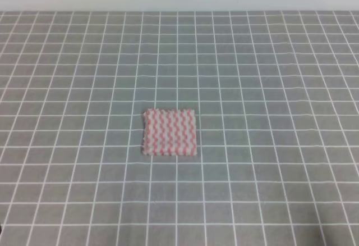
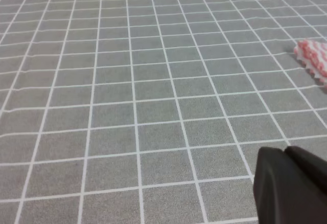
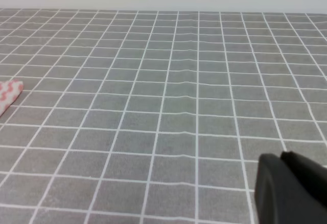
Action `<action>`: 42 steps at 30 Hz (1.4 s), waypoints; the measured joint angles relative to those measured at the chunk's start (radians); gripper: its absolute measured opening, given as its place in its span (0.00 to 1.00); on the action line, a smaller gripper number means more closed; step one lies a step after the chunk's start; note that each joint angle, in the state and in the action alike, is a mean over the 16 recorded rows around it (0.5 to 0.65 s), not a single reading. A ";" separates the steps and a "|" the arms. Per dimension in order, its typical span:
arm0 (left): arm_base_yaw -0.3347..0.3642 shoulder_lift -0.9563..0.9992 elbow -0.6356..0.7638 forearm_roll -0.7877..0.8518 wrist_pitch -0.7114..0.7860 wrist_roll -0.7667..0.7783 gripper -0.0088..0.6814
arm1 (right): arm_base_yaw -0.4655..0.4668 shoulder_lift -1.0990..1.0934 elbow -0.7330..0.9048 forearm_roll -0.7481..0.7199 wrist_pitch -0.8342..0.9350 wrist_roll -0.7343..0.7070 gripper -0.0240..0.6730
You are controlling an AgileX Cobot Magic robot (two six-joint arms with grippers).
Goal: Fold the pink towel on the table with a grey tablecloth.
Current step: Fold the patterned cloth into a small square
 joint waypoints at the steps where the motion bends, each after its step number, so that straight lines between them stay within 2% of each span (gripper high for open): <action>1: 0.000 0.000 0.000 0.000 0.000 0.000 0.01 | 0.000 0.001 -0.001 0.000 0.001 0.000 0.01; 42: 0.000 0.000 0.003 0.004 -0.003 -0.006 0.01 | 0.000 0.001 -0.001 0.000 0.001 0.000 0.01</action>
